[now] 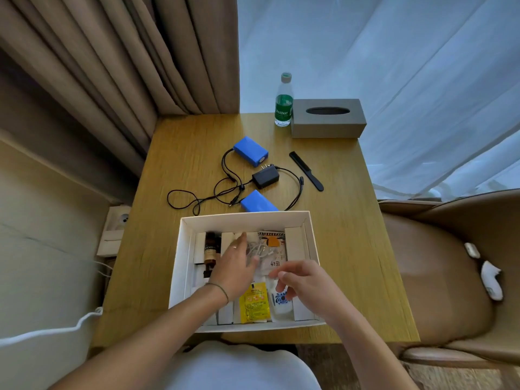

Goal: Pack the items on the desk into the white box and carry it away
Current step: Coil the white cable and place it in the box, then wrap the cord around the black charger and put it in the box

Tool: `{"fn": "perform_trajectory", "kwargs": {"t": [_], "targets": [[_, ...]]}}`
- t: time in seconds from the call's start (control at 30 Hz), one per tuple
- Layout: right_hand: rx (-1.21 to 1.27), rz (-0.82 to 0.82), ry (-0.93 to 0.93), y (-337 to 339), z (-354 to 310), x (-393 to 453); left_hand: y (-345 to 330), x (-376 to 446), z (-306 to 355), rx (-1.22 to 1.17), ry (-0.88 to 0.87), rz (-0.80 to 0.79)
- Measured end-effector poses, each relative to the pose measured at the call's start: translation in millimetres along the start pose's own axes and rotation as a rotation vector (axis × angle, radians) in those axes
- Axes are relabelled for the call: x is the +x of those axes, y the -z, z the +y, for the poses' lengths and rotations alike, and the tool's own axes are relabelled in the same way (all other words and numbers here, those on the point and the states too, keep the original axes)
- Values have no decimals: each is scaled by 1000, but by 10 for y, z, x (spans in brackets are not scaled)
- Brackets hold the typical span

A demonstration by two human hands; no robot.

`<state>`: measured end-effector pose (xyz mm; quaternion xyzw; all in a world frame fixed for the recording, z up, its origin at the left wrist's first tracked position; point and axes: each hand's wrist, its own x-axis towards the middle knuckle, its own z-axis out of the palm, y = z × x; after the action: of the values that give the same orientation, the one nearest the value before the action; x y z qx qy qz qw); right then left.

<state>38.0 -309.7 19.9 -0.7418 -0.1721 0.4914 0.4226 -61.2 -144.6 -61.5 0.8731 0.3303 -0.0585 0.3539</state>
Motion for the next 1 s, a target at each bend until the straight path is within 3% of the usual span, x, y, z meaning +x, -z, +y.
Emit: {"fn": "perform_trajectory", "kwargs": {"t": [0.17, 0.47, 0.67, 0.87, 1.0], "targets": [[-15, -17, 11, -62, -45, 27, -290, -70, -11, 266, 12, -219], [114, 14, 40, -110, -19, 57, -507, -8, -109, 385, 10, -222], [124, 66, 80, -154, -146, 147, -338, -137, -29, 273, -34, -83], [103, 109, 189, -112, -454, 286, 328, -260, 214, 21, -313, 172], [137, 118, 267, 2, -714, 403, 771, -118, 324, -34, -392, 241]]}}
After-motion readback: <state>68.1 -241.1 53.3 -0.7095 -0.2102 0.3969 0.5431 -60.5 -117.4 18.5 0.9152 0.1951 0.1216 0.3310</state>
